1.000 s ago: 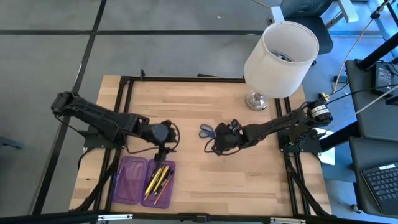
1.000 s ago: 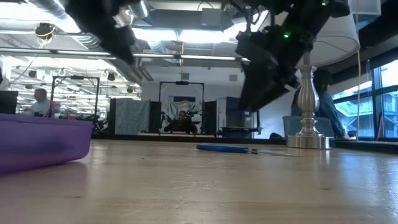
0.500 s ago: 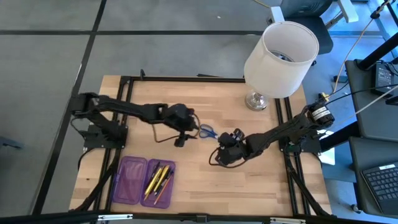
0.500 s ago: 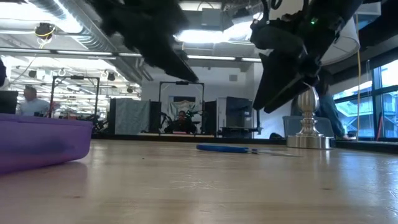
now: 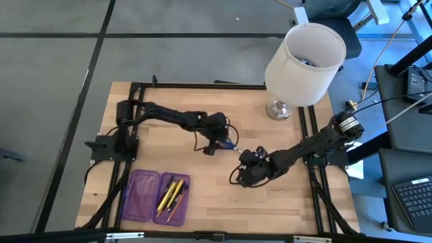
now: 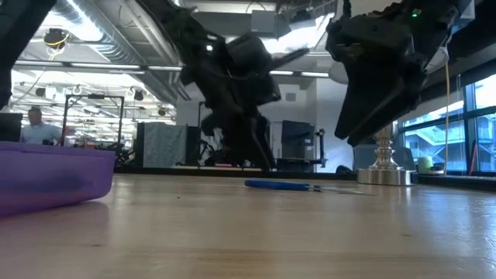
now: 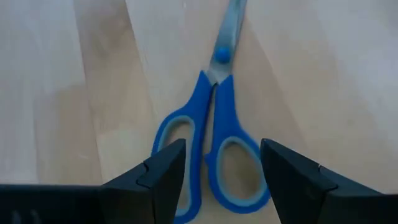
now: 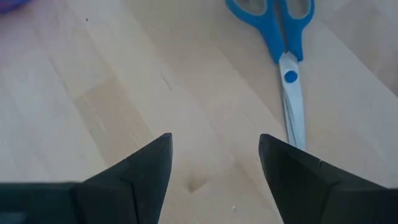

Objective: Pick & place school supplies into a supply box
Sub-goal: Put the blue scissors into the violet box

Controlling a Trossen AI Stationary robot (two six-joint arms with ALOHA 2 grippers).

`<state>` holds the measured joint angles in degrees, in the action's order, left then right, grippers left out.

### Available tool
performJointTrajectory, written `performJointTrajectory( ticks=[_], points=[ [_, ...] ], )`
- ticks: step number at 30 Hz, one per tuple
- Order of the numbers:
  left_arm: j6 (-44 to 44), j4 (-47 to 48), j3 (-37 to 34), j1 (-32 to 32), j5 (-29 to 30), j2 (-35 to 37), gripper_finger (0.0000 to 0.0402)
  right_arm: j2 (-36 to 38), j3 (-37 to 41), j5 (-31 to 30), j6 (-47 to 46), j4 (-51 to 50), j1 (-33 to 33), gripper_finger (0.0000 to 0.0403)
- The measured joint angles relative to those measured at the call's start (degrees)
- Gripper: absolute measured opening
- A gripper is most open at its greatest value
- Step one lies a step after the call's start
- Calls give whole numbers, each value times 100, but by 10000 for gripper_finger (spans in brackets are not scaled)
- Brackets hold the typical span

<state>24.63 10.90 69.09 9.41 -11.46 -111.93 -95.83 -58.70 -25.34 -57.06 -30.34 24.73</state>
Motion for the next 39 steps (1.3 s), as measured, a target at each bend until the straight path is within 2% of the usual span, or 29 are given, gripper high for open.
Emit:
performJointTrajectory(
  ticks=[4, 10, 14, 28, 35, 39],
  points=[
    [68, 6, 67, 62, 44, -261, 200, 0, 0, -26, -9, 1, 29, 243],
    [405, 124, 99, 92, 624, -359, 200, 0, 0, -39, 2, -3, 29, 243],
    [320, 287, 105, 93, 559, -361, 191, 0, 0, -44, 2, -4, 27, 243],
    [-247, 679, 111, 98, 316, -360, 65, 0, 0, 27, 26, -5, 27, 243],
    [-673, 1320, 71, 92, 466, 30, 71, 0, 0, 366, 29, -301, 27, 243],
    [-1032, 1851, 87, 69, 759, 575, 69, 0, 0, 689, 21, -835, 25, 243]
  ],
)
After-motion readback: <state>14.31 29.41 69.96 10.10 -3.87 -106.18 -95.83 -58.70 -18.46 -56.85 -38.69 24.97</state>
